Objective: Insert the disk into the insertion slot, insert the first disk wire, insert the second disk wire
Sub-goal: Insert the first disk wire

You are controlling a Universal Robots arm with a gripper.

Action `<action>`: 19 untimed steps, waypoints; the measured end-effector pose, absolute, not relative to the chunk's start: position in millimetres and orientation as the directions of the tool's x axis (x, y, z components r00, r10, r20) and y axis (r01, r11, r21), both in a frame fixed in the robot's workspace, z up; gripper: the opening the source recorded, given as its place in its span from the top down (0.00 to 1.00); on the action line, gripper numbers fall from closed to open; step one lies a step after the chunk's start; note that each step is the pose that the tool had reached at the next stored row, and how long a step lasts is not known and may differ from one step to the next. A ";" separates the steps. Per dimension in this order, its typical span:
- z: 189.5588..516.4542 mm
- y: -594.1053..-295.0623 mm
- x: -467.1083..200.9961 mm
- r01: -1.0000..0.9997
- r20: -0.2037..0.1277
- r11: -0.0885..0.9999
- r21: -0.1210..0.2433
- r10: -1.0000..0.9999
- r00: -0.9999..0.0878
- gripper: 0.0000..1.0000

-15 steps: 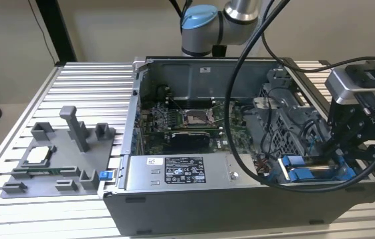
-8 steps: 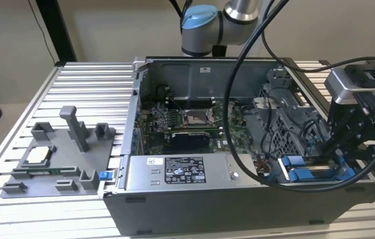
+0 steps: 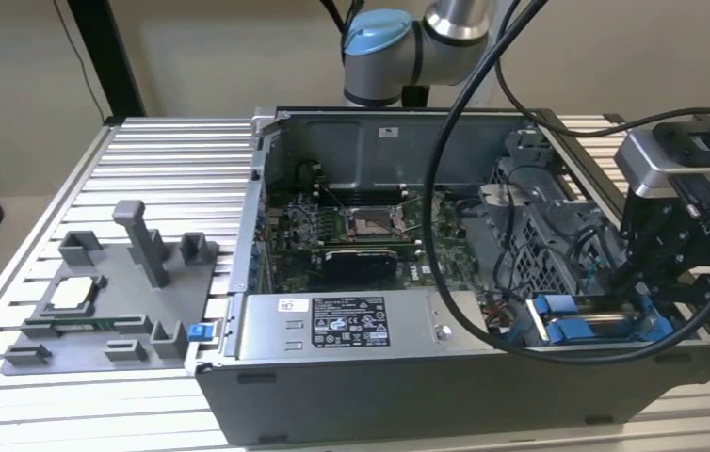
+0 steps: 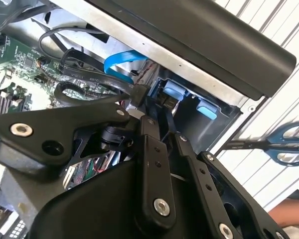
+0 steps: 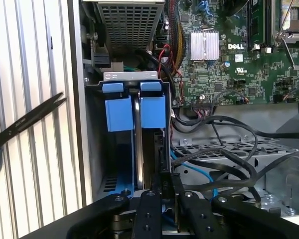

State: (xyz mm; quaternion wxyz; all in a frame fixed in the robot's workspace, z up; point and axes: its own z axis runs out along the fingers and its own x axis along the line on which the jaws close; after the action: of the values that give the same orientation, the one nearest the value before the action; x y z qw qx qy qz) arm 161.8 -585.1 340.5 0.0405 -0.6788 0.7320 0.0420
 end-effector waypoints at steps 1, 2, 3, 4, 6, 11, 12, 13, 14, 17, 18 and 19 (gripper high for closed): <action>340.5 -585.2 161.6 -0.997 -0.116 0.075 0.006 -0.990 -0.075 1.00; 340.5 -585.2 161.3 -0.997 -0.116 0.075 0.006 -0.990 -0.075 1.00; 340.5 -585.3 161.1 -0.997 -0.116 0.075 0.007 -0.990 -0.075 1.00; 340.4 -585.3 160.7 -0.997 -0.117 0.075 0.006 -0.990 -0.075 1.00; 340.4 -585.3 160.6 -0.997 -0.116 0.075 0.006 -0.990 -0.075 1.00; 339.2 -585.3 160.6 -0.997 -0.116 0.075 0.006 -0.990 -0.075 1.00; 338.8 -585.3 160.6 -0.997 -0.116 0.075 0.006 -0.990 -0.075 1.00; 338.3 -585.3 160.6 -0.997 -0.116 0.075 0.006 -0.990 -0.075 1.00; 337.8 -585.3 160.6 -0.997 -0.116 0.075 0.006 -0.990 -0.075 1.00; 335.8 -585.3 160.6 -0.997 -0.116 0.075 0.006 -0.990 -0.075 1.00; 335.2 -585.3 160.6 -0.997 -0.116 0.075 0.006 -0.990 -0.075 1.00; 334.5 -585.3 160.6 -0.997 -0.116 0.075 0.006 -0.990 -0.075 1.00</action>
State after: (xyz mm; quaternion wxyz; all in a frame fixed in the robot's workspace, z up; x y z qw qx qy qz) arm 160.6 -585.3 334.5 0.0405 -0.6788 0.7320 0.0420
